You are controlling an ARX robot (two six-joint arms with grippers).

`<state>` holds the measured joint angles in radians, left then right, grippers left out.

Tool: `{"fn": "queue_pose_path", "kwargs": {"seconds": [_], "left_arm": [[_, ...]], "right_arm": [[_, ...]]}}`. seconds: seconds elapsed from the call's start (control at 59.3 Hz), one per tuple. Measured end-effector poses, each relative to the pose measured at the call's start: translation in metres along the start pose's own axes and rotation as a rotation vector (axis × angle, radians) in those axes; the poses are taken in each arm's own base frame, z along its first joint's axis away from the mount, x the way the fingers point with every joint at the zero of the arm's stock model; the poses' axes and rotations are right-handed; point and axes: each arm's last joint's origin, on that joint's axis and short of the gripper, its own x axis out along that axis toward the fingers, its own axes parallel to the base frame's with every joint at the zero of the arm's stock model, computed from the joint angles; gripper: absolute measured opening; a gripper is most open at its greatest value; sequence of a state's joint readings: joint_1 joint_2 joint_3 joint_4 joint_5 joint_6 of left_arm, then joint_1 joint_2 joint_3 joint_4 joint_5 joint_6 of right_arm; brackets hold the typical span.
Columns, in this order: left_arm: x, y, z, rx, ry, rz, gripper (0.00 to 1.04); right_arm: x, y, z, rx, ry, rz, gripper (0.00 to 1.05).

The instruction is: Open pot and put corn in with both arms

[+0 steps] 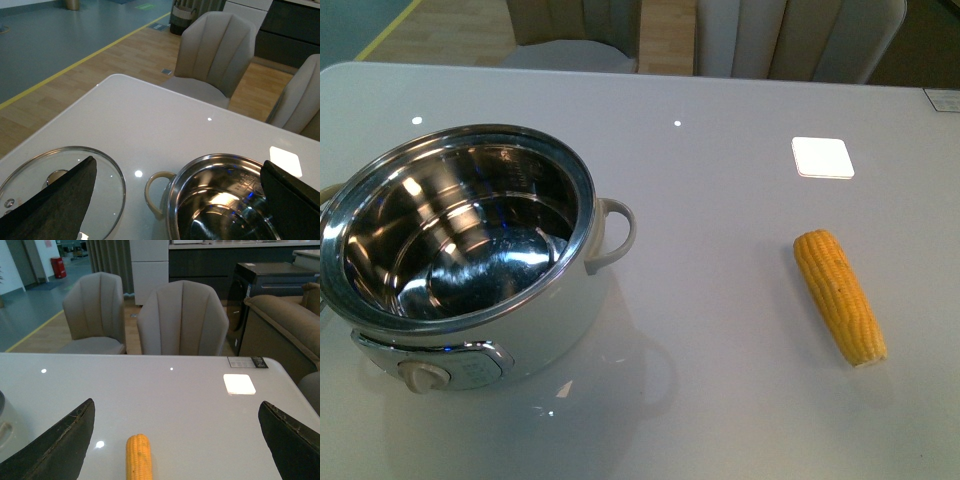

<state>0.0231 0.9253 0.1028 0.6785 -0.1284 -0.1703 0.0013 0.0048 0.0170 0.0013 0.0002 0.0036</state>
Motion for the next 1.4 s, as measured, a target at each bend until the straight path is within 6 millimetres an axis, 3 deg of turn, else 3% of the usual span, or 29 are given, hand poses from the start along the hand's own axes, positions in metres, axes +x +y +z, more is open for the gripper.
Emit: {"fn": "queue_pose_path", "kwargs": {"seconds": [0.101, 0.489, 1.4], "left_arm": [[-0.009, -0.006, -0.001, 0.098, -0.103, -0.167, 0.74], [-0.032, -0.003, 0.0, 0.148, -0.127, -0.163, 0.03], [-0.058, 0.001, 0.001, 0.15, -0.143, -0.165, 0.03]], "right_arm": [[0.0, 0.0, 0.0, 0.0, 0.0, 0.0, 0.96], [0.0, 0.0, 0.0, 0.0, 0.0, 0.0, 0.96], [0.0, 0.0, 0.0, 0.0, 0.0, 0.0, 0.96]]}}
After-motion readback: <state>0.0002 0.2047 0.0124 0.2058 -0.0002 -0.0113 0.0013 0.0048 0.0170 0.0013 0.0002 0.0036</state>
